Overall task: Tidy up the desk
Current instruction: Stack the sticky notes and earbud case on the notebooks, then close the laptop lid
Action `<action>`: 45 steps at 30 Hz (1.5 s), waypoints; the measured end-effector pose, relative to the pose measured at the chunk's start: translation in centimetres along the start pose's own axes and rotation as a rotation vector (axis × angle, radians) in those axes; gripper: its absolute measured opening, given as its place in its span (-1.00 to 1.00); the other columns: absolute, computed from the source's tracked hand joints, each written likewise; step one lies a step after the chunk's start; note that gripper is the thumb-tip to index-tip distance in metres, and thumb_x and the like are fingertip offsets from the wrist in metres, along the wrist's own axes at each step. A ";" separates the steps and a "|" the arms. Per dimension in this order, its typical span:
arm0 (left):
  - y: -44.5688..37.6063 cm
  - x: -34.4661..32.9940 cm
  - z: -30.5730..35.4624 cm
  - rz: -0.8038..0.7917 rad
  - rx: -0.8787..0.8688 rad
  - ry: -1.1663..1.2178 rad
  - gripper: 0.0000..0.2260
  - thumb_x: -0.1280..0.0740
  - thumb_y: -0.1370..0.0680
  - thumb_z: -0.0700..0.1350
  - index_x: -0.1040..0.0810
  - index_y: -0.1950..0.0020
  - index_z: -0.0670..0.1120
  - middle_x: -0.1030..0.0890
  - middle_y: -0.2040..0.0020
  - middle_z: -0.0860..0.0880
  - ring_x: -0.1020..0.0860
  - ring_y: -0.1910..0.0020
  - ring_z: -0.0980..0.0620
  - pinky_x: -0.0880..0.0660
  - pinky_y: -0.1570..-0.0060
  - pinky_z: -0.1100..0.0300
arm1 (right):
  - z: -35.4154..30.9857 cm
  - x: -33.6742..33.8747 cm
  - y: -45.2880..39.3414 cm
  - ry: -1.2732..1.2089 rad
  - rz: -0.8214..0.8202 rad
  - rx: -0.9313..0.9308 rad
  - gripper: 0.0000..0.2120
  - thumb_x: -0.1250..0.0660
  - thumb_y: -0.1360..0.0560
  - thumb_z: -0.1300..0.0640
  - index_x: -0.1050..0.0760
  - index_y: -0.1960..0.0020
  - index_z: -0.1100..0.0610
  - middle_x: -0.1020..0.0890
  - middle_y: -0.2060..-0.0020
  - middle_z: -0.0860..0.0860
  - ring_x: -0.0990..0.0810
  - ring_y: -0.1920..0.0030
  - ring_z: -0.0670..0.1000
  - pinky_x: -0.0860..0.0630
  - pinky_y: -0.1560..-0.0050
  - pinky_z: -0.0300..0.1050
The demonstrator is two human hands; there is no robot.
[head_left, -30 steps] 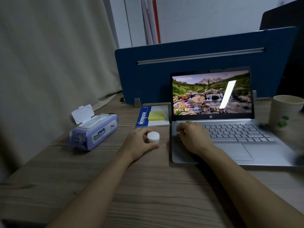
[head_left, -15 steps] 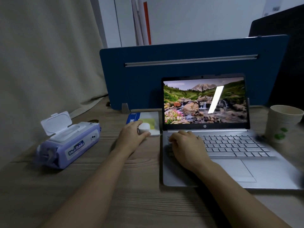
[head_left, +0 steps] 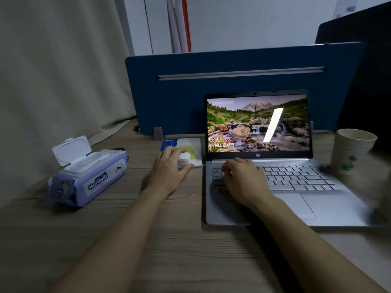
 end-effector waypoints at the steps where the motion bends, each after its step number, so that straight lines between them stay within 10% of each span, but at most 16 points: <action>1: 0.5 0.2 0.4 -0.008 -0.001 0.023 -0.55 -0.36 -0.53 0.10 -0.44 -0.37 -0.02 -0.43 -0.26 -0.02 -0.40 -0.24 0.00 -0.41 -0.15 0.11 | 0.3 0.4 0.2 -0.018 0.014 -0.027 -0.75 -0.19 -0.58 0.08 -0.54 -0.19 0.00 -0.59 -0.14 0.00 -0.49 -0.20 0.13 -0.40 -0.14 0.14; 18: 1.7 -2.8 6.8 -0.228 0.152 0.499 -0.59 -0.28 -0.58 0.15 -0.38 -0.40 0.10 -0.43 -0.41 -0.02 -0.45 -0.32 0.00 -0.47 -0.24 -0.08 | 10.4 8.3 0.6 0.031 -0.088 -0.125 -0.70 -0.26 -0.57 0.08 -0.53 -0.27 0.08 -0.61 -0.24 0.09 -0.56 -0.24 0.14 -0.53 -0.19 0.12; 25: 0.5 -4.1 5.2 -0.156 0.162 0.682 -0.61 -0.30 -0.59 0.02 -0.38 -0.41 0.06 -0.45 -0.35 0.05 -0.42 0.03 0.63 -0.33 0.18 0.66 | 11.2 9.2 -6.3 0.019 -0.024 -0.036 -0.61 -0.28 -0.58 0.08 -0.43 -0.39 0.12 -0.53 -0.34 0.12 -0.53 -0.26 0.14 -0.49 -0.27 0.09; 37: 1.1 -3.8 4.9 -0.202 0.177 0.790 -0.42 -0.27 -0.43 0.32 -0.32 -0.44 0.24 -0.38 -0.41 0.26 -0.36 -0.11 0.62 -0.36 -0.08 0.33 | 11.1 8.2 -19.5 0.231 0.135 -0.020 -0.38 -0.21 -0.57 -0.17 -0.13 -0.55 -0.02 -0.15 -0.58 0.04 0.09 -0.59 0.19 0.05 -0.51 0.28; 45: 1.0 -4.1 4.7 -0.191 0.190 0.826 -0.44 -0.28 -0.47 0.28 -0.29 -0.46 0.25 -0.38 -0.38 0.32 -0.40 -0.13 0.56 -0.35 -0.06 0.37 | 10.3 8.9 -21.2 0.388 0.074 -0.020 -0.33 -0.04 -0.54 -0.36 -0.22 -0.48 0.05 -0.43 -0.38 0.19 -0.38 -0.38 0.27 -0.17 -0.45 0.28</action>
Point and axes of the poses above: each hand's wrist, its own y-axis away from the middle knuckle, its own x-axis out of the back of the hand, z = x × y, the point moved 1 cm from there along -y, towards the middle knuckle
